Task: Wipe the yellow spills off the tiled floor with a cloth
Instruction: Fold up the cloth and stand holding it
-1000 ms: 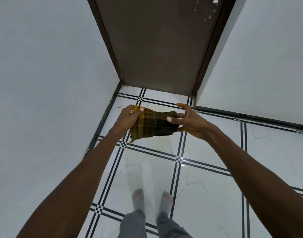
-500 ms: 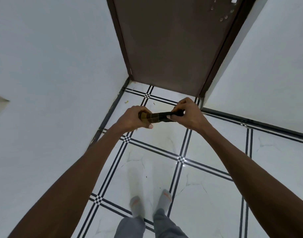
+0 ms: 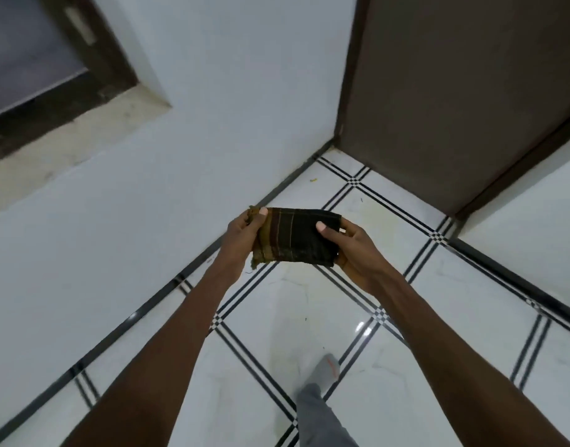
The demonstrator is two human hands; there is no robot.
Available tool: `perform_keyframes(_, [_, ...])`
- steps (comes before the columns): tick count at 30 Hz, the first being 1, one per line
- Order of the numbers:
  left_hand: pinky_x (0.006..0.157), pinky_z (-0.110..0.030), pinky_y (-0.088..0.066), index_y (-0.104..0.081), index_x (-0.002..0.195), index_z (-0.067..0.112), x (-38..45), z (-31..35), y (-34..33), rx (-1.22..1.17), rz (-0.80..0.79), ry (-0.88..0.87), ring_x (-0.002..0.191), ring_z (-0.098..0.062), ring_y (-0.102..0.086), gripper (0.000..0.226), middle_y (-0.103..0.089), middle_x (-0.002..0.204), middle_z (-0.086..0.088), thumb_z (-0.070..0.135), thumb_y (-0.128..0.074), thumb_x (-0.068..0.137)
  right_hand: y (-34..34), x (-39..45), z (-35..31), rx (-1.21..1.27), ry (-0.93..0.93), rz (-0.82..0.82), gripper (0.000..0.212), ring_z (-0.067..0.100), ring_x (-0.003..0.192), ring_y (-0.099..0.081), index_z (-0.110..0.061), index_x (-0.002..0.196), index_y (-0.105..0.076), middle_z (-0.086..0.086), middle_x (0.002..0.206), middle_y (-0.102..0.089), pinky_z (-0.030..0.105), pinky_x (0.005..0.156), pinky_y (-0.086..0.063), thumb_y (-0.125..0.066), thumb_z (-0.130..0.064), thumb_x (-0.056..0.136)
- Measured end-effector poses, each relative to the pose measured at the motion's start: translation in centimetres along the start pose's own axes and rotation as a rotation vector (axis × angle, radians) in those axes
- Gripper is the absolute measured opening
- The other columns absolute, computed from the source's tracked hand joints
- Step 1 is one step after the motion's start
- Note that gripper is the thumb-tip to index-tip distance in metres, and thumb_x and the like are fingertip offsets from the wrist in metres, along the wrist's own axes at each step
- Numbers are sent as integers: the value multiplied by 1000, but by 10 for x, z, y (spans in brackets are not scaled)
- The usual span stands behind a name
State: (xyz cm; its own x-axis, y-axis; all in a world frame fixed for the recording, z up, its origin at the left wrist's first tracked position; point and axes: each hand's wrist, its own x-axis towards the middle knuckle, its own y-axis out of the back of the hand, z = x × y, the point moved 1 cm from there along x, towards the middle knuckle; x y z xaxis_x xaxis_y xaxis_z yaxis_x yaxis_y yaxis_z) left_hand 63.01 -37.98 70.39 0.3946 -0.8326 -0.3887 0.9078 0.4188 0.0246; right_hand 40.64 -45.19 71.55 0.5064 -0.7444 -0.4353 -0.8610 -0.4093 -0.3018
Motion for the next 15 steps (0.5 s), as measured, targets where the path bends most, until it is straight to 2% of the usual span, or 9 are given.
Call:
perform_keyframes(2, [78,-41,-61,-70,121,6,-32,-15,45,-49,101,4,100,-25,-70,38,-75,113,-14,38,-61,104,-47,-10,14,-29,9,-54,32,26,118,-73,-16,130,-69,10,127,-75,36,88,-64,-70,-21,99])
perform_keyframes(4, [77,-35,-63,-70,122,5,-68,-31,89,-106,182,10,105,-25,-70,37,-75,119,-17,37,-58,106,-94,-23,29,-67,6,-117,30,25,116,-74,-17,130,-69,8,125,-77,36,88,-64,-68,-20,101])
perform_keyframes(6, [71,-33,-64,-69,120,3,-113,-47,134,-169,297,13,101,-25,-71,41,-74,116,-18,39,-56,107,-147,-43,44,-127,-11,-205,28,22,114,-75,-18,130,-70,6,122,-78,35,88,-64,-66,-20,102])
perform_keyframes(9, [88,-43,-63,-71,109,8,-206,-80,218,-234,529,26,99,-24,-70,41,-75,110,-14,45,-54,107,-247,-84,83,-220,-83,-372,24,20,113,-75,-21,126,-72,3,120,-79,39,92,-63,-65,-22,103])
perform_keyframes(10, [92,-42,-61,-71,107,11,-227,-86,231,-249,561,40,100,-22,-71,39,-75,109,-10,46,-52,107,-265,-92,93,-246,-94,-408,24,21,114,-75,-21,126,-72,3,121,-78,41,95,-61,-65,-23,103])
perform_keyframes(12, [96,-36,-58,-70,112,12,-293,-111,282,-279,683,45,106,-19,-71,39,-76,112,-6,46,-51,107,-331,-122,125,-337,-120,-508,24,23,114,-74,-19,125,-73,4,121,-78,46,99,-61,-65,-25,103])
perform_keyframes(15, [98,-35,-54,-67,126,11,-388,-145,342,-302,865,43,113,-19,-72,42,-76,119,-5,46,-53,107,-414,-167,176,-463,-140,-639,22,25,115,-73,-19,123,-74,4,121,-78,47,100,-60,-65,-24,103])
